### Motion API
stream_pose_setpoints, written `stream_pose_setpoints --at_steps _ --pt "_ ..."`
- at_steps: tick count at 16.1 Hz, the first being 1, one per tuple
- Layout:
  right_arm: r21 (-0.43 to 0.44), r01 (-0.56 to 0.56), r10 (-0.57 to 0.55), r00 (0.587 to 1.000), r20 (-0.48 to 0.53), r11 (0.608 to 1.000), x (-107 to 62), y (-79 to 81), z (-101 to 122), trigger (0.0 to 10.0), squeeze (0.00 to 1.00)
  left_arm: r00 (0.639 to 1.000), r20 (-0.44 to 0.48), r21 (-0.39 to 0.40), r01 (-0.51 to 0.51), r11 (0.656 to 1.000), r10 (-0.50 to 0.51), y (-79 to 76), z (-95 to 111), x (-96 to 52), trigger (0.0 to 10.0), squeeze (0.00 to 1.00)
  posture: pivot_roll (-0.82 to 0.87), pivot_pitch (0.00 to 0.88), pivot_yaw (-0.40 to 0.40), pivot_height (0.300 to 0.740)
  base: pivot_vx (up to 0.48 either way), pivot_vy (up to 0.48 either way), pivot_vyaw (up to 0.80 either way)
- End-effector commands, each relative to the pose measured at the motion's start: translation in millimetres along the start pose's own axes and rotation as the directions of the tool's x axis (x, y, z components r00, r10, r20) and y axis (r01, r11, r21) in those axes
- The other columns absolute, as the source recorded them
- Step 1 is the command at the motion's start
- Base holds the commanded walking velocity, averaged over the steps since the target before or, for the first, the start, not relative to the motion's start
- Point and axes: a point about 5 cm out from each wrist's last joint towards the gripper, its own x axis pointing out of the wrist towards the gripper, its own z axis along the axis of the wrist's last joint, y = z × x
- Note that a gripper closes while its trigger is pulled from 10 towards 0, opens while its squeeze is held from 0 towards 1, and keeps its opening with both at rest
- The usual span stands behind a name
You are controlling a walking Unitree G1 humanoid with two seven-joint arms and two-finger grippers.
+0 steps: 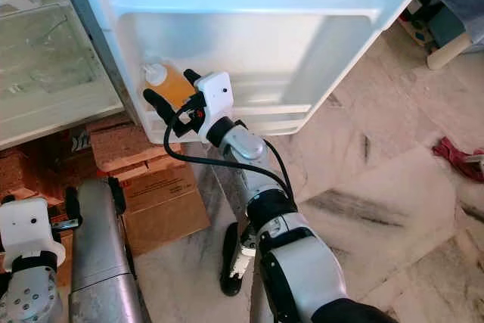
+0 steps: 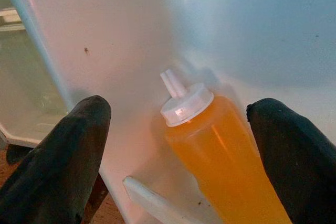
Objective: Restocking fridge
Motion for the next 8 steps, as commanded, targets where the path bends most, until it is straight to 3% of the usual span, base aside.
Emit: stream_pose_setpoints --at_steps 1,7,8 --pt "0.029 -0.012 0.013 1.000 -0.004 1.000 -1.4 8.9 -7.4 10.0 1.00 0.999 -0.033 0.008 -0.009 1.000 0.009 1.8 -7.4 -4.2 10.0 0.00 0.33 0.238 -0.148 0.451 0.000 0.000 0.00" --pt "0.019 -0.017 0.017 1.000 -0.003 1.000 -3.3 7.6 -6.1 10.0 1.00 1.000 -0.026 0.007 -0.007 1.000 0.008 0.9 -7.8 -1.9 10.0 0.00 0.33 0.229 -0.146 0.451 0.000 0.000 0.00" --pt "-0.174 0.100 -0.103 0.995 -0.011 0.980 -40.3 -29.8 -0.1 10.0 0.56 1.000 0.019 0.005 0.005 1.000 -0.005 -4.8 -3.9 13.5 10.0 0.00 0.29 0.153 -0.118 0.451 0.000 0.000 0.00"
